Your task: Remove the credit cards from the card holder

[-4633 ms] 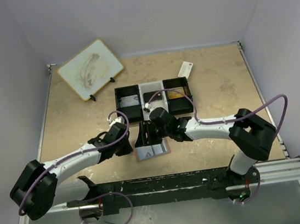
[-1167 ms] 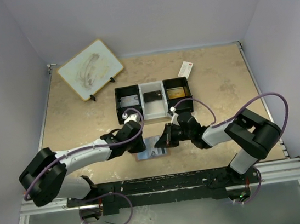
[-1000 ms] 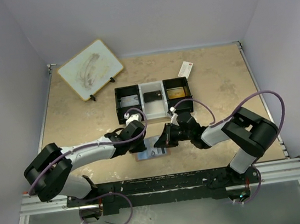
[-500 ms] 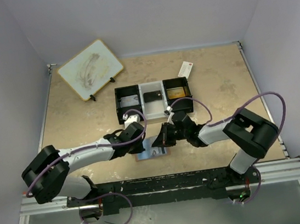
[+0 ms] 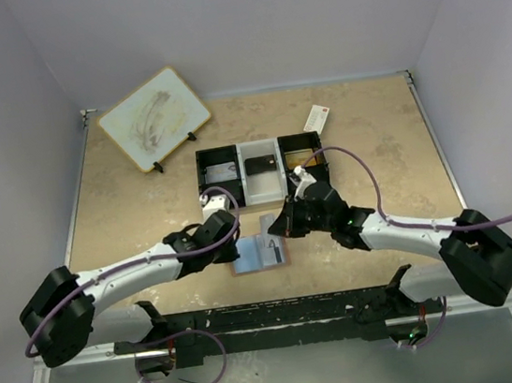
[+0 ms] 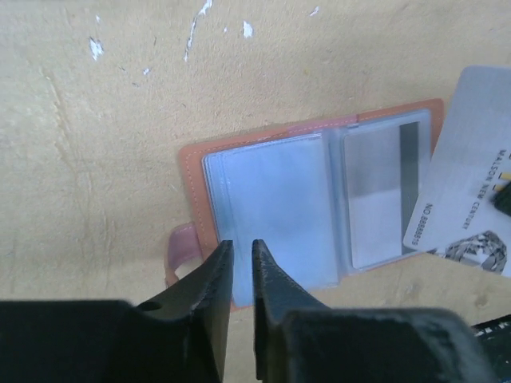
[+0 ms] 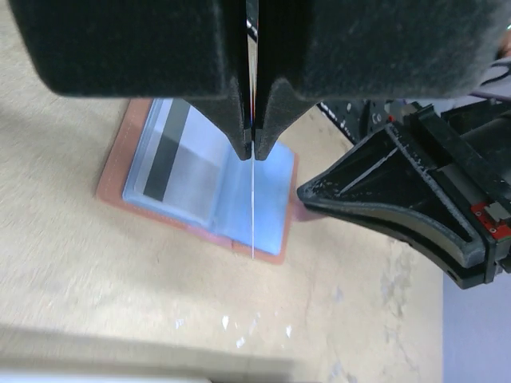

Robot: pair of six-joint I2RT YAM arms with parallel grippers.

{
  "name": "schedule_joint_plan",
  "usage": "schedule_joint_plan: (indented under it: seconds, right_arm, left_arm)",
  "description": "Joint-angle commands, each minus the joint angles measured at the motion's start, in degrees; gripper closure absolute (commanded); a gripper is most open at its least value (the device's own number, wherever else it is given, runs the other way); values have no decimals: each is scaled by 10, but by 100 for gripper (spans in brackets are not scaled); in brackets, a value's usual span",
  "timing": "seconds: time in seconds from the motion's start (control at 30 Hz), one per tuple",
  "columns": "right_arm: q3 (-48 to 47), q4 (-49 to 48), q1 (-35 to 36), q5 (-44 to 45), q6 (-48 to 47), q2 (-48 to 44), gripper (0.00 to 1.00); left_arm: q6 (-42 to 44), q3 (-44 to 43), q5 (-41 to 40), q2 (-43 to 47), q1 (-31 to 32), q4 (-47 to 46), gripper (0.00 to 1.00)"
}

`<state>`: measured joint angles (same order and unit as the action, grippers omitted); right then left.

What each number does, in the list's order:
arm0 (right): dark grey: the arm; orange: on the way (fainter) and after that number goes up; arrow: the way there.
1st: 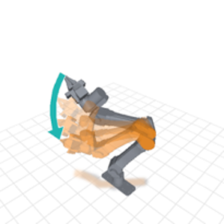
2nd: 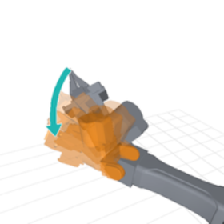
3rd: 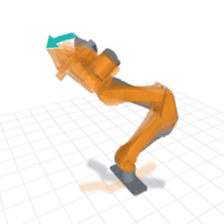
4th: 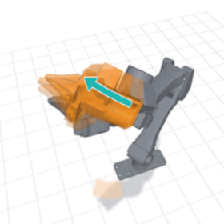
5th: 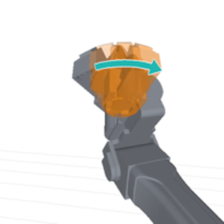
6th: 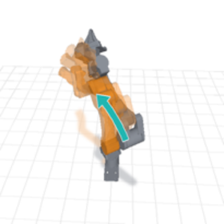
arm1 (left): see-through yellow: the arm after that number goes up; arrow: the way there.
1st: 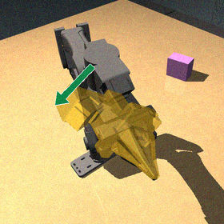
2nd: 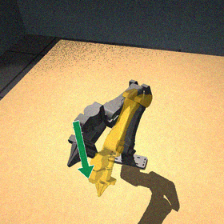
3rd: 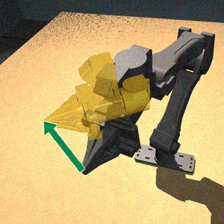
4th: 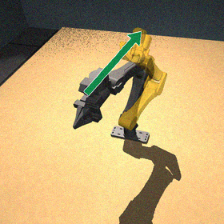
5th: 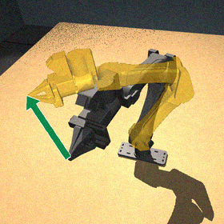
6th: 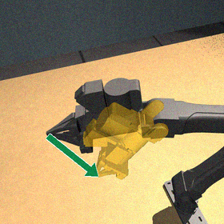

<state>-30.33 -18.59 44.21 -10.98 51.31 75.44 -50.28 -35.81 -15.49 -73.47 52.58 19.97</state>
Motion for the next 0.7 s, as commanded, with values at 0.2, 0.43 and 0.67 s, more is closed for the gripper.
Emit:
schedule_joint_plan:
  seconds: [0.2, 0.43, 0.67]
  right_arm:
    - [-19, -73, 43, 131, -205, -125, 100]
    - [-75, -76, 73, 164, -381, -109, 100]
    - [-138, -80, 84, 160, -522, -58, 100]
  left_arm:
    - [59, -98, -116, 137, -55, 133, 45]
    - [145, -147, -128, 174, -217, 197, 29]
    - [191, -166, -191, 198, -316, 195, 27]
